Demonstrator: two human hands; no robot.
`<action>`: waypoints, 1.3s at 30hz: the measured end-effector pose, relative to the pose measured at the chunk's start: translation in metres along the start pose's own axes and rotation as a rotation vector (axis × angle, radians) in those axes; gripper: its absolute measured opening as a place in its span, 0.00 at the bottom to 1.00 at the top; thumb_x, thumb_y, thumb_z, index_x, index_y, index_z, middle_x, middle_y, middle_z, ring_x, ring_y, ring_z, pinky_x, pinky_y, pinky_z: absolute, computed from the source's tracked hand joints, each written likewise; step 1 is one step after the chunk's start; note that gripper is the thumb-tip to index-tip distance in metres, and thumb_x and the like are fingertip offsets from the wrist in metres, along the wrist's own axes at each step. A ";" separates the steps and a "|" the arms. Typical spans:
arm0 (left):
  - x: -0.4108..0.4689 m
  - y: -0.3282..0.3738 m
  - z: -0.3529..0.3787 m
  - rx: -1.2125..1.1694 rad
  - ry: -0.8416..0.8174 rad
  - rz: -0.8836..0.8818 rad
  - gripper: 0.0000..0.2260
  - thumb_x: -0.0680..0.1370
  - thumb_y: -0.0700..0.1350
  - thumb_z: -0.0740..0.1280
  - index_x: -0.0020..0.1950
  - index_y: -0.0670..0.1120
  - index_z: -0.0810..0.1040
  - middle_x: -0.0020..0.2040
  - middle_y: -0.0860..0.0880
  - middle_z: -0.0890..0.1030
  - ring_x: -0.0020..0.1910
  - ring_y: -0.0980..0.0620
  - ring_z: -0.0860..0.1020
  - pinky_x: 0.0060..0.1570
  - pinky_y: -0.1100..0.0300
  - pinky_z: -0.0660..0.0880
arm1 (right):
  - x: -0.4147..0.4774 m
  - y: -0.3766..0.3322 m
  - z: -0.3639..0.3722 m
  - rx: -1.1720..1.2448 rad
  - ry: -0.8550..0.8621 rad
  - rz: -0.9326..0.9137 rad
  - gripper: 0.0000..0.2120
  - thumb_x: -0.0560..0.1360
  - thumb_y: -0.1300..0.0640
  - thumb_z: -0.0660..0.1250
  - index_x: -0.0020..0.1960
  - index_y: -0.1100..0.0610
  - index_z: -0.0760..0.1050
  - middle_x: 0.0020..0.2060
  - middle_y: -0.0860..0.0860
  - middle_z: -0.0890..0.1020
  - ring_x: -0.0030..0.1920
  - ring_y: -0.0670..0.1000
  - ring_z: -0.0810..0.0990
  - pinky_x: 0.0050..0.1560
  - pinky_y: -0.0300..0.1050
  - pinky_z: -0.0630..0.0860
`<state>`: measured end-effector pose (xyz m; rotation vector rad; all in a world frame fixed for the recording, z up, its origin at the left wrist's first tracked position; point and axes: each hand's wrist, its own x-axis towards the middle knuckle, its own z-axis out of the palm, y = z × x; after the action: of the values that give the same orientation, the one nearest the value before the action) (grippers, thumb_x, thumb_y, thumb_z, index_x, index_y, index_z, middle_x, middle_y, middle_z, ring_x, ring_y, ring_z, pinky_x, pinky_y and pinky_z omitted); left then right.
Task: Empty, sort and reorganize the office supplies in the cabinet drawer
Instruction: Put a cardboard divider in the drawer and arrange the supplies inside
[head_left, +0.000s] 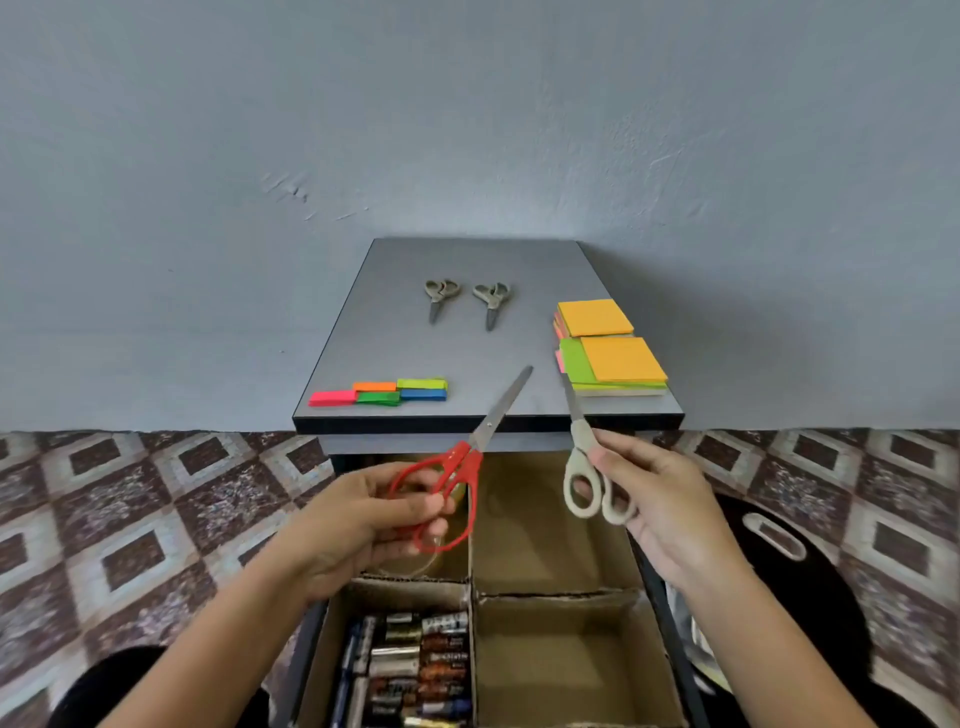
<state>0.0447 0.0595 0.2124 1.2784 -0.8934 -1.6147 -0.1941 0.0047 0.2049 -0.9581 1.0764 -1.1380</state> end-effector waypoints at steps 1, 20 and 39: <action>-0.004 -0.011 0.000 -0.001 -0.012 -0.027 0.15 0.67 0.36 0.70 0.52 0.38 0.76 0.38 0.43 0.82 0.33 0.51 0.81 0.30 0.64 0.78 | -0.010 0.008 -0.006 -0.016 0.015 0.015 0.08 0.75 0.64 0.65 0.50 0.56 0.81 0.42 0.53 0.85 0.42 0.48 0.82 0.43 0.42 0.77; 0.109 -0.067 0.073 0.293 0.037 -0.238 0.07 0.74 0.31 0.67 0.47 0.41 0.73 0.42 0.43 0.80 0.37 0.52 0.80 0.38 0.61 0.81 | -0.036 0.114 -0.039 0.037 0.302 0.126 0.12 0.75 0.66 0.66 0.58 0.62 0.78 0.46 0.57 0.84 0.48 0.55 0.81 0.53 0.51 0.76; 0.143 -0.113 0.078 1.212 0.121 -0.127 0.16 0.75 0.41 0.66 0.62 0.41 0.71 0.58 0.41 0.74 0.55 0.43 0.76 0.52 0.55 0.74 | -0.036 0.125 -0.043 0.050 0.274 0.115 0.10 0.75 0.65 0.66 0.56 0.57 0.79 0.43 0.54 0.84 0.43 0.51 0.80 0.42 0.42 0.74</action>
<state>-0.0673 -0.0306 0.0755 2.2148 -1.8542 -0.9877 -0.2120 0.0593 0.0812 -0.7043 1.2999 -1.2180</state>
